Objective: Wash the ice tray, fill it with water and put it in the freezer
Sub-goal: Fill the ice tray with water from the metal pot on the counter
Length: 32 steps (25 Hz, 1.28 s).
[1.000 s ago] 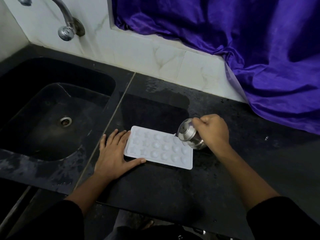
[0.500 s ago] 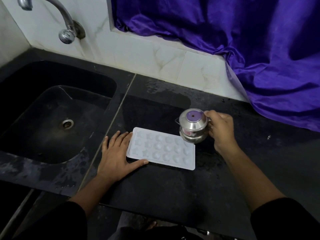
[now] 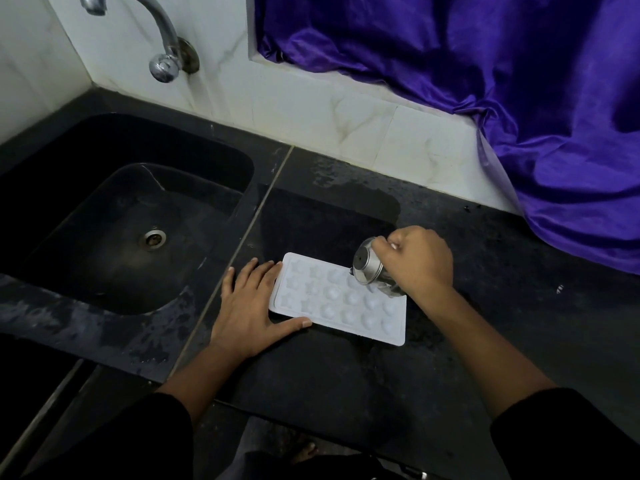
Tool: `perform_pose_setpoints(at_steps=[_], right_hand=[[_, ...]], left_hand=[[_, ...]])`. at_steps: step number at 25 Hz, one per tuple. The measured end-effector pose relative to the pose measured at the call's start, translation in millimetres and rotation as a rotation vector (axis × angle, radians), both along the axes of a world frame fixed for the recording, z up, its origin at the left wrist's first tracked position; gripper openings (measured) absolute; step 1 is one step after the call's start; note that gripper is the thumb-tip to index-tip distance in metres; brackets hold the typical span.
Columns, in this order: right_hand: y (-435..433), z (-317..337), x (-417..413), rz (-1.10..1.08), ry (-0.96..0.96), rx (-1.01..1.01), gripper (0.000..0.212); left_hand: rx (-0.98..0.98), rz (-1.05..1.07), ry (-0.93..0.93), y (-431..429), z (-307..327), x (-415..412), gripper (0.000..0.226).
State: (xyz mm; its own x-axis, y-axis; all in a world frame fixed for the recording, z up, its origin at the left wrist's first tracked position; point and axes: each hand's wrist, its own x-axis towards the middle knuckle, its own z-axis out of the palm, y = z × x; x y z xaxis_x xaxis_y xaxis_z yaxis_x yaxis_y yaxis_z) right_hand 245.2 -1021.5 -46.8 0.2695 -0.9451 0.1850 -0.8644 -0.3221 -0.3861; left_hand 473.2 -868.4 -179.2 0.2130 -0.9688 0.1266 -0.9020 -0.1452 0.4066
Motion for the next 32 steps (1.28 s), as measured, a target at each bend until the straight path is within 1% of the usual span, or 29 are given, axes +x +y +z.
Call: perform_pose_setpoints(at_steps=[2,3,7,9,10,12,14,16,18,20,22,25,27,29,31,32], right_hand=[[-4.0,-3.3,-7.8,-0.02,-0.066,0.019,0.049],[-6.9,-6.0,-14.7,-0.038,-0.149,0.054,0.048],[-9.6,-12.4,-40.6,-0.125,-0.676,0.261,0.043],[-6.6,-8.2,-43.2,-0.17,-0.903,0.354,0.036],[-5.8,-5.4,-42.2,-0.188,-0.979,0.396,0.035],[-5.8,-0.3,-36.5,-0.203,-1.048,0.443,0.039],[-8.0,2.8,-26.5,-0.177,-1.024,0.434,0.033],[-10.0,4.1,-14.1,-0.115,-0.922,0.382,0.031],[-12.2,3.2,-2.7,-0.043,-0.737,0.313,0.039],[-12.5,2.7,7.8,-0.001,-0.457,0.23,0.046],[-8.3,2.9,18.6,0.021,-0.219,0.134,0.047],[-1.4,2.9,30.4,0.073,-0.044,0.04,0.049],[0.6,2.1,34.2,0.083,0.008,0.008,0.05],[-0.5,1.2,31.3,0.061,-0.003,-0.002,0.05],[-6.2,-2.9,21.8,0.024,-0.105,0.041,0.049],[-9.3,-5.2,14.9,0.001,-0.204,0.093,0.048]], left_hand=[[-0.004,0.0,0.006,-0.2,-0.4,0.3,0.12],[-0.005,-0.001,0.008,-0.1,-0.4,0.2,0.12],[0.0,0.0,0.006,-0.3,-0.6,0.6,0.12],[0.005,-0.002,0.004,-0.3,-0.4,0.7,0.121],[0.01,-0.002,0.002,-0.3,-0.3,0.6,0.121],[0.013,-0.003,0.001,-0.6,0.1,0.8,0.121],[0.014,-0.004,0.003,-0.8,0.4,0.8,0.121],[0.015,-0.003,0.005,-0.6,0.5,0.9,0.121],[0.012,-0.002,0.006,-0.4,-0.1,0.9,0.121],[0.009,-0.002,0.005,-0.2,-0.3,0.9,0.122],[0.007,-0.001,0.005,-0.2,-0.4,0.7,0.121],[-0.002,0.001,0.01,-0.8,-0.6,-0.2,0.121],[0.0,0.003,0.012,-0.1,-0.8,0.1,0.122],[0.001,0.004,0.011,0.0,-0.8,-0.2,0.122],[0.002,0.005,0.009,0.0,-0.2,-0.1,0.122],[0.003,0.004,0.01,0.0,0.0,-0.1,0.122]])
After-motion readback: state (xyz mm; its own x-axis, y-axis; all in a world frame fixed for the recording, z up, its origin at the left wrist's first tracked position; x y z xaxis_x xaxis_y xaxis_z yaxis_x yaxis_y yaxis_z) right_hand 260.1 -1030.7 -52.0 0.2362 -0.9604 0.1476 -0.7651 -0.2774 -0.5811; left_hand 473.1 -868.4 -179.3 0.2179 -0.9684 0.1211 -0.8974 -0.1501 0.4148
